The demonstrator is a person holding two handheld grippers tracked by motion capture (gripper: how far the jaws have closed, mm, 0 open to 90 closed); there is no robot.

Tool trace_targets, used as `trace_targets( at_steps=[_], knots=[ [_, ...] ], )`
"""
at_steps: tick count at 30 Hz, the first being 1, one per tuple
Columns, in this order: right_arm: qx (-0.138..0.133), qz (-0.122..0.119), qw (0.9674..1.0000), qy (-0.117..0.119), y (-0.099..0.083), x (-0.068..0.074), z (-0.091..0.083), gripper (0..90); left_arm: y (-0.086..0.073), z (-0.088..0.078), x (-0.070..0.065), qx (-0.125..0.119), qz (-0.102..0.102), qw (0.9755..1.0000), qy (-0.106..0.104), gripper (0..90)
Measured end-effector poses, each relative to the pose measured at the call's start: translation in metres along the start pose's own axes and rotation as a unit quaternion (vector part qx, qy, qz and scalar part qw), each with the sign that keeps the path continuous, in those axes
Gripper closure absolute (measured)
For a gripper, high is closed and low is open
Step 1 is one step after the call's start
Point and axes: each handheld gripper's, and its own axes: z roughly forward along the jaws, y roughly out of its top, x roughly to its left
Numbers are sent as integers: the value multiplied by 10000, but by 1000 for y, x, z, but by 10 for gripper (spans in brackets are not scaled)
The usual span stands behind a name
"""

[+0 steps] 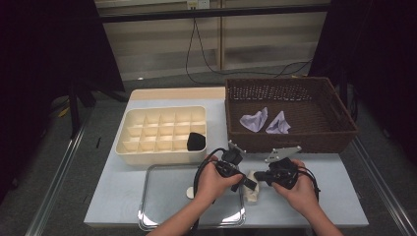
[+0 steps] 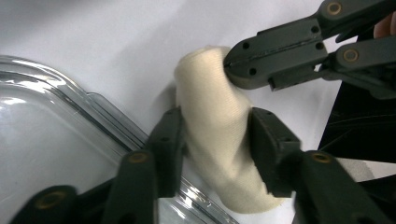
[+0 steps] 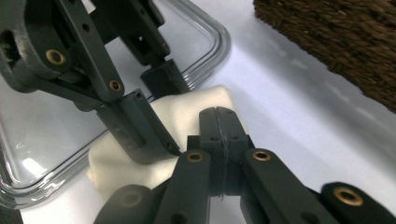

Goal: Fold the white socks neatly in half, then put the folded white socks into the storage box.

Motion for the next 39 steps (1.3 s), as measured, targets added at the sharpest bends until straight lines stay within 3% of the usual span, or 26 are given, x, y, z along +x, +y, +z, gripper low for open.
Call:
trace_targets(
  at_steps=[1,3,5,7,8,12,14,15,22,29,32,33,39],
  knots=[
    [-17,24,10000,-26,0,-1,-1,900,0,0,-2,-118,-114,9999,-20,607],
    [-119,51,9999,-29,-1,-3,-3,886,1,-3,-1,-30,30,10000,-13,652],
    [-214,51,9997,-67,-1,-4,-5,854,1,-5,-2,-1,-23,10000,-31,662],
    [-275,103,9995,-80,-2,-6,-6,780,2,-8,-3,7,-37,10000,2,666],
    [-324,109,9994,-91,-3,-7,-6,747,3,-12,-1,153,131,9998,-3,666],
    [-401,226,9988,-168,-5,-11,-6,619,4,-28,0,37,42,10000,14,665],
    [-381,269,9987,-216,-6,-12,-5,567,5,-37,2,70,125,9999,42,665],
    [-357,272,9988,-211,-6,-12,-4,542,5,-41,2,25,53,9999,92,665],
    [-355,321,9987,-176,-6,-14,1,315,7,-66,3,-8,114,9998,154,664],
    [-350,402,9985,-145,-6,-14,2,207,12,-88,4,-22,99,9997,234,662],
    [-357,412,9984,-141,-5,-15,3,184,14,-98,5,-6,134,9994,306,662],
    [-341,423,9984,-153,-4,-14,2,180,14,-100,4,-109,30,9994,318,662],
    [-358,437,9983,-116,-4,-15,3,143,18,-120,8,-101,80,9988,477,661]
  ],
)
